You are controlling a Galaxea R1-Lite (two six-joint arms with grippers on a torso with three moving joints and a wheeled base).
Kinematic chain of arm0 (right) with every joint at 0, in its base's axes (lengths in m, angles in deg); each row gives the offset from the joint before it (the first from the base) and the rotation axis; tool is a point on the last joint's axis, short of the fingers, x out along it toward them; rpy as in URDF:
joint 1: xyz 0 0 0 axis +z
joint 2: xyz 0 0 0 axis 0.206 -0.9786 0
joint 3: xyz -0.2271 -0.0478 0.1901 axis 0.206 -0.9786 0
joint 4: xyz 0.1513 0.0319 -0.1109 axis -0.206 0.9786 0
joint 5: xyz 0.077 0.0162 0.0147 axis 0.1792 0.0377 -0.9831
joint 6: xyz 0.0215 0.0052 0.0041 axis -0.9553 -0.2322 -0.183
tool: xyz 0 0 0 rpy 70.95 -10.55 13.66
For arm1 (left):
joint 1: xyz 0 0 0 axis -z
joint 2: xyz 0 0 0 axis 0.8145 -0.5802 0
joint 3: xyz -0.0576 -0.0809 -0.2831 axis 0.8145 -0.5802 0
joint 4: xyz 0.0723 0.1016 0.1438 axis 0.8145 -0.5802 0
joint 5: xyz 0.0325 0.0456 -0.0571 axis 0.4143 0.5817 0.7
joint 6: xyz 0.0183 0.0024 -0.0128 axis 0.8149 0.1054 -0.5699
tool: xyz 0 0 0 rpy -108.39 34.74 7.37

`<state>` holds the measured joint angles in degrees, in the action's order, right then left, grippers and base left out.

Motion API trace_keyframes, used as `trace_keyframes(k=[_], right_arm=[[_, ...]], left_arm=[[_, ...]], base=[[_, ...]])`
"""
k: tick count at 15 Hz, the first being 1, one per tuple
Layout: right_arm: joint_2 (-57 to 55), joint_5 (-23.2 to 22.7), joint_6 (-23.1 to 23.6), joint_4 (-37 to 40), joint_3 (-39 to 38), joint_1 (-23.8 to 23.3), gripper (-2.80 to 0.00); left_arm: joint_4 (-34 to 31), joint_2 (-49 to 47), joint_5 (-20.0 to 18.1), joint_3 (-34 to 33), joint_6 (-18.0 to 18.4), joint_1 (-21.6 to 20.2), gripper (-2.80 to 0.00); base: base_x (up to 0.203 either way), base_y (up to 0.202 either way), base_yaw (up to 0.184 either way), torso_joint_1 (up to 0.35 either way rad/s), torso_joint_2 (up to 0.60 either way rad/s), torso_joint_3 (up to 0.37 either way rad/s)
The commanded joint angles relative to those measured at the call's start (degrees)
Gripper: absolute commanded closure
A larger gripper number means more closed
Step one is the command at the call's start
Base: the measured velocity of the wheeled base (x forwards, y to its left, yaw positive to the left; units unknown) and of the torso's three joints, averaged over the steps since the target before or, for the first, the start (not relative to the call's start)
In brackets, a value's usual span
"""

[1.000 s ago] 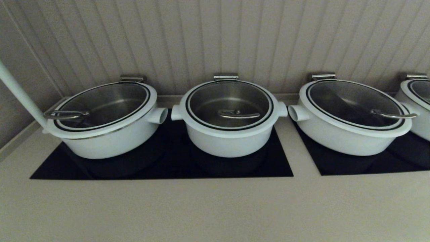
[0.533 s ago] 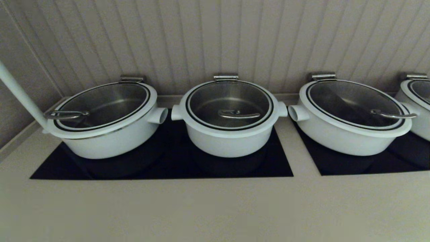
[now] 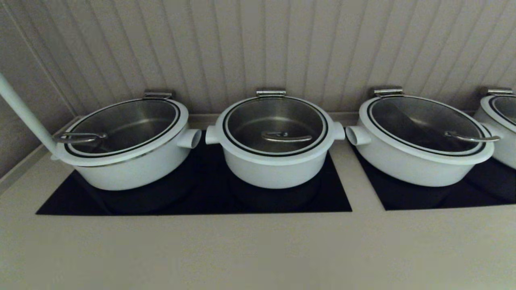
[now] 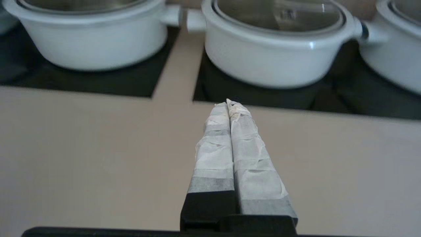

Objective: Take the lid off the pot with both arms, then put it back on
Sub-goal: Open the food pot lid a small opening with the right arm

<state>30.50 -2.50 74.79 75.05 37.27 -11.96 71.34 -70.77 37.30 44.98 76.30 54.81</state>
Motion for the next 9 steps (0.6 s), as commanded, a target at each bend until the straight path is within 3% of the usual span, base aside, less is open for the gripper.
trace_keyframes(k=[1,3,4,9], right_arm=[[-13.3,-0.7,0.5,-2.5,5.5,0.5,0.0],[-22.3,-4.5,1.3,-7.3,9.3,0.7,0.0],[-26.9,-8.7,1.6,-10.1,11.3,0.8,0.0],[-45.7,-35.8,2.0,-18.7,21.2,0.9,0.0]], left_arm=[[0.0,0.0,0.0,0.0,0.0,0.0,0.0],[0.1,0.0,0.0,0.0,0.0,0.0,0.0],[0.0,0.0,-0.1,0.0,0.0,0.0,0.0],[0.0,0.0,0.0,0.0,0.0,0.0,0.0]], base=[[0.0,0.0,0.0,0.0,0.0,0.0],[0.0,0.0,0.0,0.0,0.0,0.0],[0.0,0.0,0.0,0.0,0.0,0.0],[0.0,0.0,0.0,0.0,0.0,0.0]])
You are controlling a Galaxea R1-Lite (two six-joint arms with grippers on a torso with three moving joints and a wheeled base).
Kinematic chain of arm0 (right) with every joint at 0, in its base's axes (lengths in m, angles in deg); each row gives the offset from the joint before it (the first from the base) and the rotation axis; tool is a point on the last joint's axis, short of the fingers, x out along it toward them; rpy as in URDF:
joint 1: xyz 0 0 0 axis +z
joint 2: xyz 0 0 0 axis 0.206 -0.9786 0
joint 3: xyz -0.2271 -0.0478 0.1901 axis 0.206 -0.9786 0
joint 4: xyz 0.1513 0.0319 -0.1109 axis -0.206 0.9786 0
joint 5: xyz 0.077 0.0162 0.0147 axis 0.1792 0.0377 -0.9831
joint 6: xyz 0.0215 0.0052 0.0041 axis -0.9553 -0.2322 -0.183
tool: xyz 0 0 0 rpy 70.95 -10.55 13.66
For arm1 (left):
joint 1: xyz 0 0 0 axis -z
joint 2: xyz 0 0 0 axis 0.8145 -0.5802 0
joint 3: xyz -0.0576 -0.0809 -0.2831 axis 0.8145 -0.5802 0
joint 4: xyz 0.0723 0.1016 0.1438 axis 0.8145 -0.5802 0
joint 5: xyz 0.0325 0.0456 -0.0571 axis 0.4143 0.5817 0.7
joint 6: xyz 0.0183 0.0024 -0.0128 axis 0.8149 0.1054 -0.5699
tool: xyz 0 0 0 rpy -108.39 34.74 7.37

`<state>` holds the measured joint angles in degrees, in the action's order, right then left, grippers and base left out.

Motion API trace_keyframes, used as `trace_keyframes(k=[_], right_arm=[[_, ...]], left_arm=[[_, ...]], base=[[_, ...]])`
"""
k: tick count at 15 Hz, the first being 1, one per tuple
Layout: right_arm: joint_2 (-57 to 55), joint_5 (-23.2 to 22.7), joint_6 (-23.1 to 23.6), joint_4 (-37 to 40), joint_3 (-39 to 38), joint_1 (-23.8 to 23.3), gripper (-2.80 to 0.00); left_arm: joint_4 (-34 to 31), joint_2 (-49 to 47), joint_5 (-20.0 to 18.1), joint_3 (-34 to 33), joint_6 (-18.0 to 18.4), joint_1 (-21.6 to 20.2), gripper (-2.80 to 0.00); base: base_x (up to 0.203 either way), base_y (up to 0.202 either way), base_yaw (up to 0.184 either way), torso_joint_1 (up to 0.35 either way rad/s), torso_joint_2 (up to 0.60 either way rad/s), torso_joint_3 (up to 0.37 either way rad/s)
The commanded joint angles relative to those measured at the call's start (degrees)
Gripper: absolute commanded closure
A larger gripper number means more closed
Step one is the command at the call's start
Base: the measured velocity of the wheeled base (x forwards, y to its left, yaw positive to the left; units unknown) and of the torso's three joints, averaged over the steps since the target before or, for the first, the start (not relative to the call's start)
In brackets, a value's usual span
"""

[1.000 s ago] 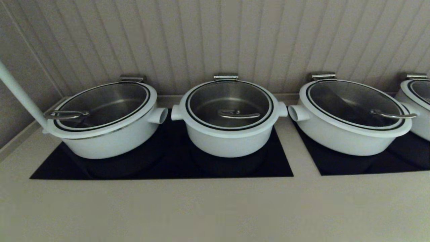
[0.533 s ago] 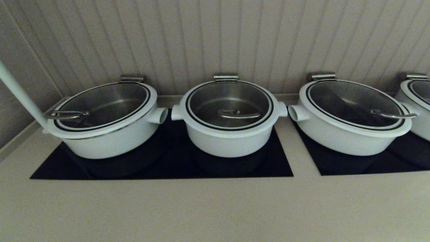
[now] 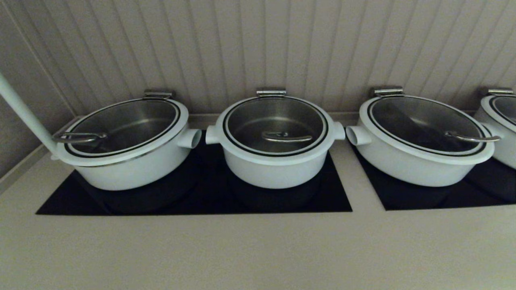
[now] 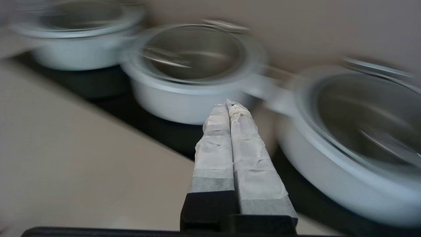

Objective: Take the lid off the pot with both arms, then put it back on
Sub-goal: Open the food pot lid a small opening with the right arm

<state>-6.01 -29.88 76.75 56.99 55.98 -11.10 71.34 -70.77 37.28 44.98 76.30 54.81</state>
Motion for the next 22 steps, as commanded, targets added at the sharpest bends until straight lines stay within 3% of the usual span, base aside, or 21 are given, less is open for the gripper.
trace_keyframes(k=[1,4,9,14,15,18,22], right_arm=[[-12.2,-12.8,0.0,-1.8,3.5,0.2,0.0],[-20.2,-16.3,-0.4,-6.4,4.0,4.3,0.0],[-33.7,-16.6,-1.5,-17.9,1.9,13.3,0.0],[-46.2,-16.4,-1.5,-28.3,2.5,18.4,0.0],[-47.9,-15.5,-1.3,-30.2,2.8,19.0,0.0],[-52.3,-6.7,-1.2,-33.6,5.3,21.2,0.0],[-56.4,2.7,-1.3,-33.8,11.1,23.3,0.0]], left_arm=[[0.0,0.0,0.0,0.0,0.0,0.0,0.0],[0.0,0.0,0.0,0.0,0.0,0.0,0.0],[0.0,0.0,0.0,0.0,0.0,0.0,0.0],[0.0,0.0,0.0,0.0,0.0,0.0,0.0],[0.0,0.0,0.0,0.0,0.0,0.0,0.0],[0.0,0.0,0.0,0.0,0.0,0.0,0.0],[0.0,0.0,0.0,0.0,0.0,0.0,0.0]], base=[[0.0,0.0,0.0,0.0,0.0,0.0],[0.0,0.0,0.0,0.0,0.0,0.0],[0.0,0.0,0.0,0.0,0.0,0.0],[0.0,0.0,0.0,0.0,0.0,0.0],[0.0,0.0,0.0,0.0,0.0,0.0],[0.0,0.0,0.0,0.0,0.0,0.0],[0.0,0.0,0.0,0.0,0.0,0.0]])
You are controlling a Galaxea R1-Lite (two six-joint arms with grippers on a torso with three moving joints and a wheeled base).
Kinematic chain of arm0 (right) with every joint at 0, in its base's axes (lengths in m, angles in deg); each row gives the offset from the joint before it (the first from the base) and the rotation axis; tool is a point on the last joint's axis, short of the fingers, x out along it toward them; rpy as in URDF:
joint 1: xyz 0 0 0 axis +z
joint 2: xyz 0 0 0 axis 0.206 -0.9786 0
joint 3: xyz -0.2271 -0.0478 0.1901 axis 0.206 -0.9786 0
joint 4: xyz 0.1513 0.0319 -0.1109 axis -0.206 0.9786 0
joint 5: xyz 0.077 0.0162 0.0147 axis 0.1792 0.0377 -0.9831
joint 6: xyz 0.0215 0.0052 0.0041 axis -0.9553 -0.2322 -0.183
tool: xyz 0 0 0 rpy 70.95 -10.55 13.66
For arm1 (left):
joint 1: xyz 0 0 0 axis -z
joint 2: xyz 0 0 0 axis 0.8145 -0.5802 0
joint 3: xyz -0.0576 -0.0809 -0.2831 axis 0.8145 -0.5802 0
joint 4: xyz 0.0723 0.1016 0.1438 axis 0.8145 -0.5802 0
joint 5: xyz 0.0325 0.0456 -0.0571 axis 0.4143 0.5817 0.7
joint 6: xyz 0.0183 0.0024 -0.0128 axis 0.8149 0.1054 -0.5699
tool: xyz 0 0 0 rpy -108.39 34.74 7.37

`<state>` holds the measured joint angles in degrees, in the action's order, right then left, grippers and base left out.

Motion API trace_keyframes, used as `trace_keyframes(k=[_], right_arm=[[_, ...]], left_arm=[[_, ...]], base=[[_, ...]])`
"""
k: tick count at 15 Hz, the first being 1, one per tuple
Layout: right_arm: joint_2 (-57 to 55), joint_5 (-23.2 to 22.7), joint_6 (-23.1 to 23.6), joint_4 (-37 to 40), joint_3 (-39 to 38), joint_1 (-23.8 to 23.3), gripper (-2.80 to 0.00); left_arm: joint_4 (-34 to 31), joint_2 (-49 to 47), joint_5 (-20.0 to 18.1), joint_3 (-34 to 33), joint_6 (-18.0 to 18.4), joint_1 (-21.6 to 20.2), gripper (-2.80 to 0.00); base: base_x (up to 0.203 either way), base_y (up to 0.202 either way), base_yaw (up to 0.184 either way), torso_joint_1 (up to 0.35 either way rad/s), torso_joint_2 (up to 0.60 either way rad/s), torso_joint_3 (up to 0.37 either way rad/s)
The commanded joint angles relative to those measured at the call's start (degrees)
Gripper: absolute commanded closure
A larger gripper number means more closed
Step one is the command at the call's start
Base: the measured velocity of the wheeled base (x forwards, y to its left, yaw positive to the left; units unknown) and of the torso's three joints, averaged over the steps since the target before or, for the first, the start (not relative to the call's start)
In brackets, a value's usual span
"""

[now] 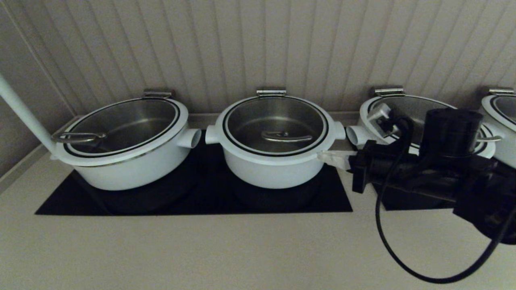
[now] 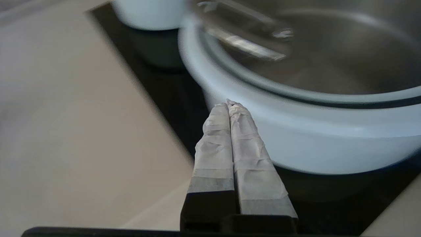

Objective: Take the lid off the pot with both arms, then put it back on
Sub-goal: Open the food pot lid a small opening with the right arm

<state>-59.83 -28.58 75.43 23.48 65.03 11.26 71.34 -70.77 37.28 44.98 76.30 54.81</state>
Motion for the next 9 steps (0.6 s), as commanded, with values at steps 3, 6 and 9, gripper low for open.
trace_keyframes(k=[3,6,9], right_arm=[[-4.8,2.6,-0.2,0.0,6.3,2.7,0.0],[-7.4,4.5,-0.2,-0.1,9.7,4.6,0.0],[-9.4,5.4,-0.1,-0.3,11.4,6.1,0.0]], left_arm=[[0.0,0.0,0.0,0.0,0.0,0.0,0.0],[0.0,0.0,0.0,0.0,0.0,0.0,0.0],[0.0,0.0,0.0,0.0,0.0,0.0,0.0]], base=[[0.0,0.0,0.0,0.0,0.0,0.0],[0.0,0.0,0.0,0.0,0.0,0.0],[0.0,0.0,0.0,0.0,0.0,0.0]])
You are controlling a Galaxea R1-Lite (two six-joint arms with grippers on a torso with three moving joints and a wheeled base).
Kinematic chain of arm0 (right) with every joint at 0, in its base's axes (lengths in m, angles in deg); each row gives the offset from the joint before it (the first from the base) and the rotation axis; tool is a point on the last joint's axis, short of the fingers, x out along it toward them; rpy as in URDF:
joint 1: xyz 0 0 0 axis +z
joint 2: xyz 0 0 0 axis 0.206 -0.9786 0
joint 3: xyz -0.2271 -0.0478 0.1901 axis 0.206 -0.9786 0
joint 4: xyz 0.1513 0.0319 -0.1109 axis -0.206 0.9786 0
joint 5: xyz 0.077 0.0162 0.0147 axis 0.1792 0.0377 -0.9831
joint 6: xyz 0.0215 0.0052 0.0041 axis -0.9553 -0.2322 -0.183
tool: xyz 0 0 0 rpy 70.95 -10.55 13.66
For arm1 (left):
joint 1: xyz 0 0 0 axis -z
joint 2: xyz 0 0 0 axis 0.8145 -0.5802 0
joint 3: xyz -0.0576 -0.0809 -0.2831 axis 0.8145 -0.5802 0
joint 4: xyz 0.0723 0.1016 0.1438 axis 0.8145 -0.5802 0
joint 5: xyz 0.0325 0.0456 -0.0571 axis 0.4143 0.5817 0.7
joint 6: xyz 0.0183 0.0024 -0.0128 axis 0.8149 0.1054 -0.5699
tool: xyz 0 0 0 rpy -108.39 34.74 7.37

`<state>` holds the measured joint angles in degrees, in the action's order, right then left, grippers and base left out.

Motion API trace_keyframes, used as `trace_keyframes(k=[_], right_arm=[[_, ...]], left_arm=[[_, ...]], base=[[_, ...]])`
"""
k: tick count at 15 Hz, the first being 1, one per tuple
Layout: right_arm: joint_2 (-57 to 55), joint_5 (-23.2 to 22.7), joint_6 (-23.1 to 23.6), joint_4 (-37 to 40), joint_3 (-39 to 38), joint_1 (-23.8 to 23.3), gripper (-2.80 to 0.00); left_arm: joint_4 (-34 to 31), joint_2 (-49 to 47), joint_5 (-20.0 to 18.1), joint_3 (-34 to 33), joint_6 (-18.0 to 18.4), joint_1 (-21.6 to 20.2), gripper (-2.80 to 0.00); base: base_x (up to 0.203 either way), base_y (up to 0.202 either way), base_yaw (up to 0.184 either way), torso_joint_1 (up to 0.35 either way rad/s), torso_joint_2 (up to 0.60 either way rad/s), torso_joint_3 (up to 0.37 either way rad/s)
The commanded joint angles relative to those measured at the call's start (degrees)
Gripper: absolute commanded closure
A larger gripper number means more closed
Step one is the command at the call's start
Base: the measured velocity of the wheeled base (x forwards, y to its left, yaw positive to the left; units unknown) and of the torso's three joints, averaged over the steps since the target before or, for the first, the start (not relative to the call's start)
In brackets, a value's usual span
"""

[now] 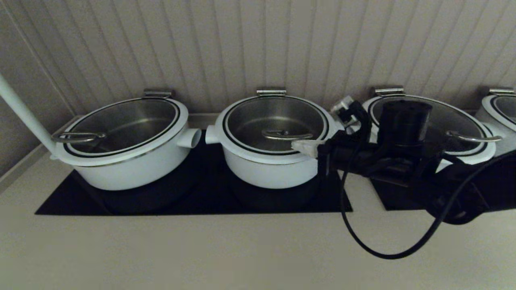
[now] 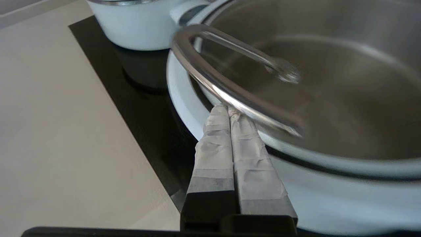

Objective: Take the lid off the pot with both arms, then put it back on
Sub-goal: Open the food pot lid a small opening with the right arm

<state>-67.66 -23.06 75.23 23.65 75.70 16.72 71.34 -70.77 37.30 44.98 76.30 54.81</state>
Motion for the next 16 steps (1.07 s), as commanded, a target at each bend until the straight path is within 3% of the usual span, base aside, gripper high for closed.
trace_keyframes(k=[1,11,16], right_arm=[[-2.1,0.5,0.2,-0.6,0.7,0.8,0.0],[-3.2,6.6,3.1,-0.8,6.2,1.2,0.0],[-2.9,7.5,4.1,-0.5,9.0,1.2,0.0]], left_arm=[[0.0,0.0,0.0,0.0,0.0,0.0,0.0],[0.0,0.0,0.0,0.0,0.0,0.0,0.0],[0.0,0.0,0.0,0.0,0.0,0.0,0.0]], base=[[0.0,0.0,0.0,0.0,0.0,0.0],[0.0,0.0,0.0,0.0,0.0,0.0],[0.0,0.0,0.0,0.0,0.0,0.0]])
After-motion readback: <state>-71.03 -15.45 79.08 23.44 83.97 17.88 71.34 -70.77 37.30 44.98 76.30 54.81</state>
